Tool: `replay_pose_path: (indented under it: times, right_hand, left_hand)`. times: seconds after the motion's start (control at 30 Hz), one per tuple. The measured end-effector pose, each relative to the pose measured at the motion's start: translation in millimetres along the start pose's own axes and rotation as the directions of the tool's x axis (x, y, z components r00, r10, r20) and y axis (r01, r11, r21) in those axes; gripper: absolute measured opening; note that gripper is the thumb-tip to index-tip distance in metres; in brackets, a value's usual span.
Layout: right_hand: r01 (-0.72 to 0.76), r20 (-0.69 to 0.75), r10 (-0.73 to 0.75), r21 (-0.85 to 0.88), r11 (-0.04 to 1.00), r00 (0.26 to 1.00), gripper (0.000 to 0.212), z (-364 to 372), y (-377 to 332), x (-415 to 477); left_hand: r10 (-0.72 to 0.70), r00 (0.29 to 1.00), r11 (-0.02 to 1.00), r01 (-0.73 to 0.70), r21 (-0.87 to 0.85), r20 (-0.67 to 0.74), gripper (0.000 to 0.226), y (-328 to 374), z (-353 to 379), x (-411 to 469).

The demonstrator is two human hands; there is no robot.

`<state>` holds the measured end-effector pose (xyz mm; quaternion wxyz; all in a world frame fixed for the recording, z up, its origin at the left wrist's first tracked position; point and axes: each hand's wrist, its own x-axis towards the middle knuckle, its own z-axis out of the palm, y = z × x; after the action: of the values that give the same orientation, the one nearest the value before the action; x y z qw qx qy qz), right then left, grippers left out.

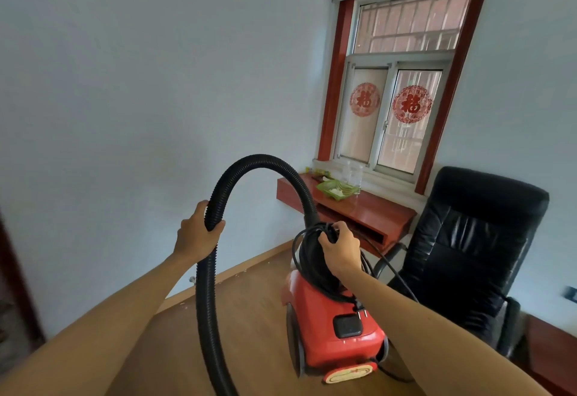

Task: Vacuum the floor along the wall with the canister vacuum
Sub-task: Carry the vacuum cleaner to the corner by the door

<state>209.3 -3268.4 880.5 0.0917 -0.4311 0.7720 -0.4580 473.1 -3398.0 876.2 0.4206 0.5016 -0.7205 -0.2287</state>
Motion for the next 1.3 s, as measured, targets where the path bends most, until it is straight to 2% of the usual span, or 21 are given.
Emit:
replay_pose_path:
  times: [0.4, 0.67, 0.77, 0.87, 1.07, 1.17, 1.23, 1.3]
  right_hand:
    - [-0.034, 0.06, 0.032, 0.042, 0.999, 0.998, 0.034, 51, 42, 137]
    - [-0.001, 0.197, -0.02, 0.108, 0.994, 0.98, 0.033, 110, 91, 246]
    - [0.01, 0.284, -0.044, 0.119, 0.993, 0.958, 0.027, 134, 112, 283]
    - [0.03, 0.367, -0.073, 0.121, 0.992, 0.927, 0.024, 162, 138, 310]
    - [0.026, 0.514, -0.074, 0.099, 0.995, 0.854, 0.021, 226, 204, 326]
    - [0.007, 0.556, -0.052, 0.083, 0.997, 0.83, 0.017, 255, 239, 321]
    - [-0.019, 0.584, -0.022, 0.065, 0.998, 0.812, 0.016, 278, 263, 314]
    - [-0.034, 0.614, -0.002, 0.046, 0.998, 0.789, 0.016, 302, 291, 305]
  left_hand:
    - [-0.049, 0.999, 0.998, 0.05, 0.034, -0.016, 0.051, -15, 90, 97]
    - [-0.19, 0.977, 0.978, 0.198, 0.069, -0.098, 0.051, -45, 169, 152]
    - [-0.266, 0.954, 0.958, 0.278, 0.07, -0.14, 0.049, -62, 195, 158]
    - [-0.361, 0.916, 0.922, 0.379, 0.079, -0.178, 0.056, -81, 222, 157]
    - [-0.486, 0.842, 0.862, 0.507, 0.032, -0.235, 0.061, -123, 276, 142]
    - [-0.567, 0.781, 0.807, 0.591, 0.017, -0.263, 0.057, -156, 300, 124]
    - [-0.578, 0.773, 0.791, 0.609, 0.054, -0.262, 0.053, -182, 316, 111]
    - [-0.59, 0.771, 0.774, 0.625, 0.102, -0.24, 0.039, -212, 337, 95]
